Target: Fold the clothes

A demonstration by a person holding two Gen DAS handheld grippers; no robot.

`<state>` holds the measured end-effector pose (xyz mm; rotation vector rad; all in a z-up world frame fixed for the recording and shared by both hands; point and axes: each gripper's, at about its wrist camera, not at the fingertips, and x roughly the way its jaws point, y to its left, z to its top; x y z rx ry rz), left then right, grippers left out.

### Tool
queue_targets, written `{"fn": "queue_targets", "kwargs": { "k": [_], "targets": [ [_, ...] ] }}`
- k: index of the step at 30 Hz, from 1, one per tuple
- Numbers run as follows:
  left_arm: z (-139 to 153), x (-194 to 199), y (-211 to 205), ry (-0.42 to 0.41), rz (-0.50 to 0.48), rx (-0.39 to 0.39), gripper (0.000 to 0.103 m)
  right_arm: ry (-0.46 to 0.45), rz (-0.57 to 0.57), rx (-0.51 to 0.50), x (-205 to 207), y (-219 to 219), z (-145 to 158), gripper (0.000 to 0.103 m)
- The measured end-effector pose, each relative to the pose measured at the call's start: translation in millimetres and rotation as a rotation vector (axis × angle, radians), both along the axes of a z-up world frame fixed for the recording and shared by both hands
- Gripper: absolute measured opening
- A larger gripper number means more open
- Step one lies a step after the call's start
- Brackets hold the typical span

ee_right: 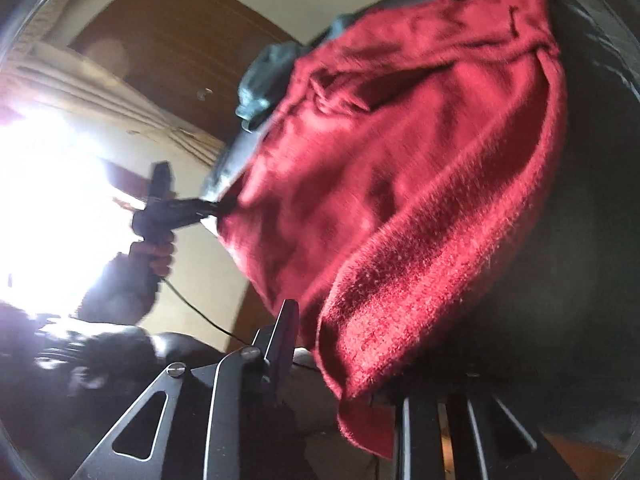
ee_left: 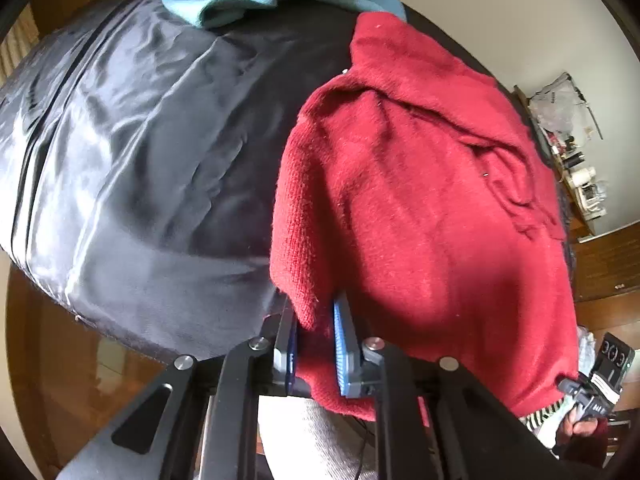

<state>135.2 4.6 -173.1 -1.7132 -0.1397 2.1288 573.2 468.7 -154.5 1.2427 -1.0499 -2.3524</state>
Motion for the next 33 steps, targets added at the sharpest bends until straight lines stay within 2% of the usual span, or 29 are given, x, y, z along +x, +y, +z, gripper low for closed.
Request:
{"fn": "queue_targets", "kwargs": {
  "k": [4, 8, 12, 15, 17, 21, 24, 26, 28, 29, 31, 33],
  "targets": [
    [12.8, -7.0, 1.8, 0.004, -0.019, 0.042, 0.015, 0.085, -0.028, -0.076, -5.0, 13.3, 18.0, 0.029],
    [25.6, -25.4, 5.0, -0.009, -0.003, 0.130, 0.015, 0.148, -0.080, -0.134, -16.4, 28.9, 31.7, 0.028],
    [33.0, -53.1, 12.4, -0.027, 0.027, 0.208, 0.015, 0.196, -0.159, -0.170, -28.4, 50.8, 46.0, 0.029],
    [32.0, -77.0, 21.2, -0.042, 0.053, 0.228, 0.015, 0.210, -0.242, -0.167, -41.9, 73.9, 53.0, 0.029],
    [29.5, -96.1, 27.5, -0.052, 0.074, 0.235, 0.015, 0.188, -0.300, -0.140, -52.1, 87.9, 51.0, 0.029],
    [17.3, -131.3, 42.3, -0.076, 0.084, 0.225, 0.015, 0.084, -0.468, -0.092, -69.3, 124.9, 33.0, 0.029],
    [5.8, -149.9, 55.3, -0.096, 0.072, 0.191, 0.017, -0.001, -0.525, -0.042, -80.2, 140.8, 19.1, 0.029],
    [0.1, -157.9, 61.7, -0.107, 0.055, 0.173, 0.024, -0.054, -0.552, -0.033, -83.7, 147.7, 9.8, 0.029],
    [-2.8, -161.3, 63.3, -0.110, 0.036, 0.169, 0.046, -0.080, -0.556, -0.036, -81.4, 152.5, 1.6, 0.032],
    [-3.0, -161.4, 62.1, -0.109, 0.030, 0.169, 0.051, -0.090, -0.557, -0.038, -80.9, 152.5, -0.3, 0.034],
    [-1.5, -159.8, 56.8, -0.104, 0.025, 0.170, 0.072, -0.107, -0.557, -0.038, -79.6, 151.8, -3.3, 0.068],
    [-0.3, -157.1, 50.3, -0.103, 0.023, 0.172, 0.079, -0.099, -0.548, -0.028, -77.3, 146.9, 0.2, 0.074]
  ]
}}
